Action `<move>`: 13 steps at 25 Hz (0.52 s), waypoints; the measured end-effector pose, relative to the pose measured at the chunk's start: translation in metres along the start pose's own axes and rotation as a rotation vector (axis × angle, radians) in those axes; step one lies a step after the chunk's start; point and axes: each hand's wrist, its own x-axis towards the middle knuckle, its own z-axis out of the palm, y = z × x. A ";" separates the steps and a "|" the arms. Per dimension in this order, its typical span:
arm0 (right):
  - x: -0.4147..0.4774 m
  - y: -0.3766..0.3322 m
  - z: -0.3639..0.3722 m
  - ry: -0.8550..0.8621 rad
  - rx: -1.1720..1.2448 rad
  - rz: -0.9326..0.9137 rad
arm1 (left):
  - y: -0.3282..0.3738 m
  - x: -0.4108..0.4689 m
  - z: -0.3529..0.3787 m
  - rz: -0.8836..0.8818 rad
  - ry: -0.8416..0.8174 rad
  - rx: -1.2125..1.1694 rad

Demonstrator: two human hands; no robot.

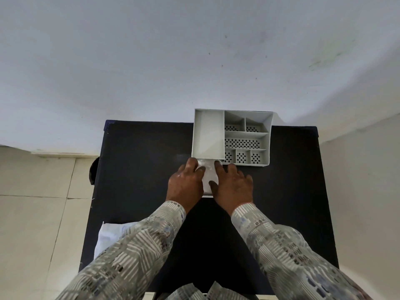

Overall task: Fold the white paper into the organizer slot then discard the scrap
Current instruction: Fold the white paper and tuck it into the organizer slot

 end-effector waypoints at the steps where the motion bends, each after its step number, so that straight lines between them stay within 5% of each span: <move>1: 0.000 0.000 0.000 -0.031 0.005 0.017 | 0.000 -0.001 0.001 0.013 0.000 0.019; 7: 0.022 -0.001 0.004 -0.281 0.039 0.073 | 0.012 0.000 -0.006 0.000 -0.158 0.145; 13: 0.017 -0.007 -0.007 -0.249 0.081 0.089 | 0.021 -0.003 -0.017 -0.083 -0.125 0.085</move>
